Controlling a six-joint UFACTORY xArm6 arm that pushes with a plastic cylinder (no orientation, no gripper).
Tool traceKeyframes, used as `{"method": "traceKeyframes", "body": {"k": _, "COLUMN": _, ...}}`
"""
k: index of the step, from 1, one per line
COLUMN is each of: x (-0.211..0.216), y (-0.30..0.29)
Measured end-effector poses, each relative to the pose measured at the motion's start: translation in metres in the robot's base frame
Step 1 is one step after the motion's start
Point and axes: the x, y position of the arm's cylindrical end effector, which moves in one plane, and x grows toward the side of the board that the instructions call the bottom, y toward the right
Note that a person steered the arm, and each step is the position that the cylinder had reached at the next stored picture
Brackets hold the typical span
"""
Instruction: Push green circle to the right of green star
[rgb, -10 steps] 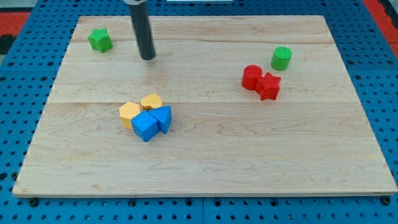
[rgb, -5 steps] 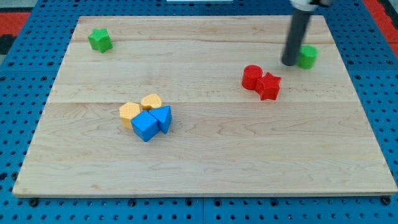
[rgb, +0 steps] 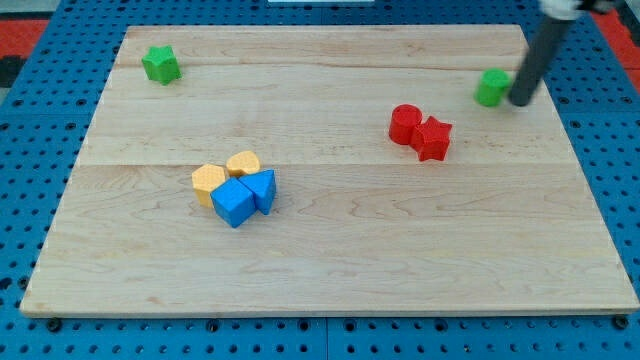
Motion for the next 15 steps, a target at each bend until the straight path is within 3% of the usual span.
{"method": "traceKeyframes", "body": {"k": 1, "x": 0.0, "y": -0.048}}
{"method": "traceKeyframes", "body": {"k": 4, "x": 0.004, "y": -0.055}}
{"method": "traceKeyframes", "body": {"k": 7, "x": -0.033, "y": -0.003}}
{"method": "traceKeyframes", "body": {"k": 8, "x": -0.062, "y": -0.078}}
{"method": "traceKeyframes", "body": {"k": 9, "x": -0.064, "y": -0.113}}
{"method": "traceKeyframes", "body": {"k": 11, "x": -0.047, "y": -0.021}}
{"method": "traceKeyframes", "body": {"k": 12, "x": -0.093, "y": -0.009}}
{"method": "traceKeyframes", "body": {"k": 14, "x": -0.103, "y": -0.131}}
{"method": "traceKeyframes", "body": {"k": 15, "x": -0.102, "y": -0.119}}
